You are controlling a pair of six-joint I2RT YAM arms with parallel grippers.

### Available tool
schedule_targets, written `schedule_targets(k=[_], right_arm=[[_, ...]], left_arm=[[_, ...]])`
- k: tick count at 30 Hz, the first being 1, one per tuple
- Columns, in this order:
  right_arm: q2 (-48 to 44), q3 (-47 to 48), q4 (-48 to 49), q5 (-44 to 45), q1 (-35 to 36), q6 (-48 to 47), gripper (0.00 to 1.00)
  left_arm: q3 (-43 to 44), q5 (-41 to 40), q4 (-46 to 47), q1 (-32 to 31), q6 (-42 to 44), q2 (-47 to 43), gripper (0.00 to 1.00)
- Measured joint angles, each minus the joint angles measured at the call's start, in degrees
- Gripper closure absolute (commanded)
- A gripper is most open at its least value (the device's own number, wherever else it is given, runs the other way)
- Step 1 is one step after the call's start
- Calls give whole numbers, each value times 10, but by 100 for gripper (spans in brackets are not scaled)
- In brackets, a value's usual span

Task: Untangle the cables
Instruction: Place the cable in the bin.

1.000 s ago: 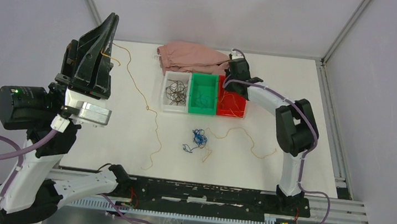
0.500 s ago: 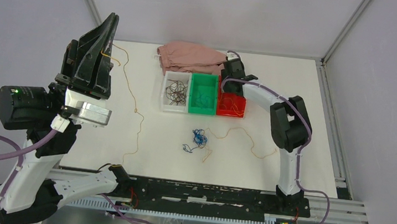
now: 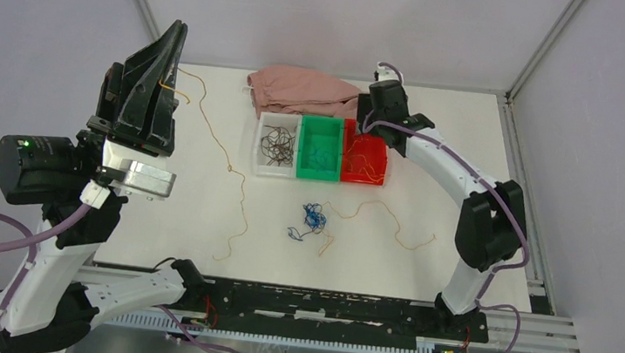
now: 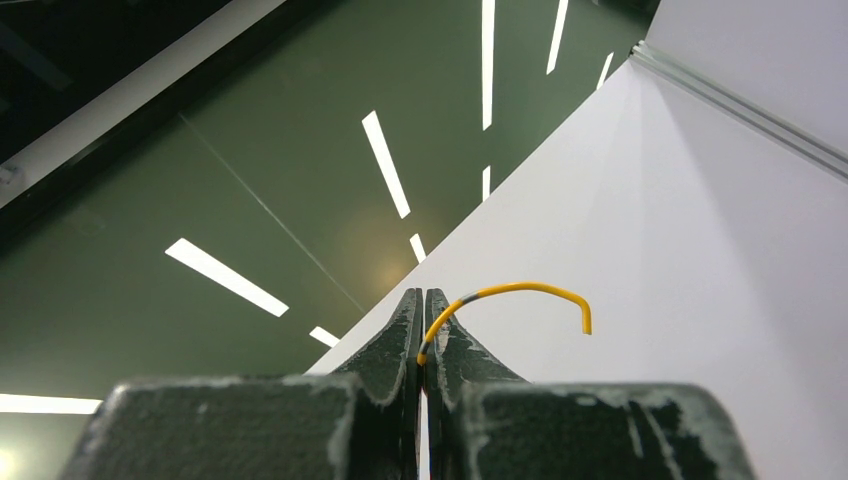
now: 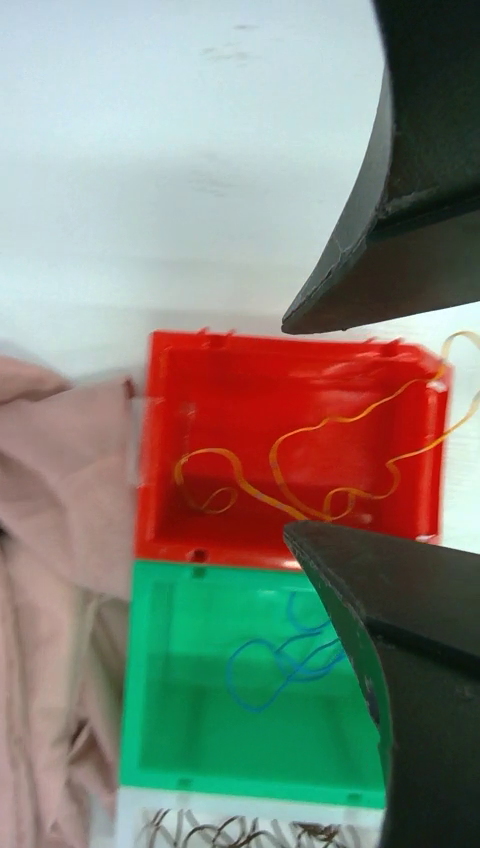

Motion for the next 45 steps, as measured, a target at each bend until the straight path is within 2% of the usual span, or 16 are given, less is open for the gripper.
schedule_targets(k=[4,10,15,20,25,30,33,40,45], right_arm=[[-66,-72,-26,4,0,26,23],[-147,-200,-48,-2,0,71,32],[-158,-263,-44,-21,0,101,41],[-143,-274,-20,-38,0,118,48],[-120,-274,7,-42,0,124,64],[-108,-274,20,-43,-1,130,90],[-104,-274,23,-42,-1,134,100],[-104,-267,26,-43,0,136,100],[-86,-216,23,-43,0,132,100]], left_arm=[[0,0,-1,0,0,0,97],[0,0,-4,0,0,1,97],[0,0,-4,0,0,2,97],[0,0,-4,0,0,2,97],[0,0,-5,0,0,2,97],[0,0,-4,0,0,2,97],[0,0,-5,0,0,2,97],[0,0,-5,0,0,2,97],[0,0,-5,0,0,2,97]])
